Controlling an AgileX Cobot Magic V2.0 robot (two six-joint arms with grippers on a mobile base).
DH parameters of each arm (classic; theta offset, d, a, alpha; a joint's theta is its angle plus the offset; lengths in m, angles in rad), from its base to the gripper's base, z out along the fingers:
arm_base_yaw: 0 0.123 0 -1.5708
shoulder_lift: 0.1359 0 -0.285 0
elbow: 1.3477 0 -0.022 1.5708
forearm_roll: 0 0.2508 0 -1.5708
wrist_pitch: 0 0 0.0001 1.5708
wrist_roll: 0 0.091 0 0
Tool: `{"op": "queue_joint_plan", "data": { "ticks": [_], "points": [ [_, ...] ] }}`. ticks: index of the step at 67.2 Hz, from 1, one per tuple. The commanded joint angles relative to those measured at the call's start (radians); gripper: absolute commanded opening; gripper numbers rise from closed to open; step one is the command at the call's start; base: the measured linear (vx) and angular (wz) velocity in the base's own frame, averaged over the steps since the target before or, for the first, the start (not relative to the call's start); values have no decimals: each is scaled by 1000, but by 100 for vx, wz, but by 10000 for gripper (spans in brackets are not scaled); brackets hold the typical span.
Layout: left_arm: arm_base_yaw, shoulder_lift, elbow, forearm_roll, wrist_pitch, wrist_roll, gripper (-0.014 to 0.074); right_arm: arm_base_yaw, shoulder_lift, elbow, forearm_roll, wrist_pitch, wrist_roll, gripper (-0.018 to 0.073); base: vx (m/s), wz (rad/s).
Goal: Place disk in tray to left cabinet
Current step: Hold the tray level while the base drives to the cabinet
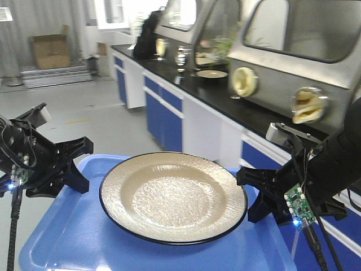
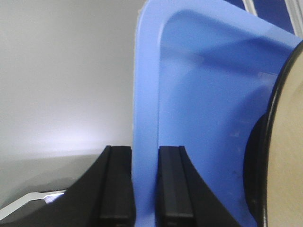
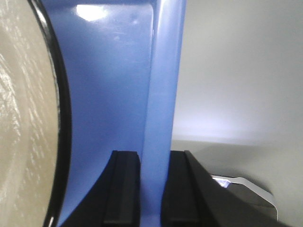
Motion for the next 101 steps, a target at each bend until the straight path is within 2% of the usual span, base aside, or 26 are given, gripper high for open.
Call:
{"op": "queue_joint_plan", "data": {
  "ticks": [1, 45, 101],
  "points": [
    [-22, -40, -37, -161, -42, -21, -1, 12, -48, -41, 128, -69, 1, -3, -6, 57],
    [-22, -40, -37, -161, -40, -21, -1, 12, -48, -41, 128, -62, 1, -3, 1, 48],
    [-22, -40, -37, -161, -38, -21, -1, 12, -48, -41, 128, -62, 1, -3, 20, 19]
  ]
}}
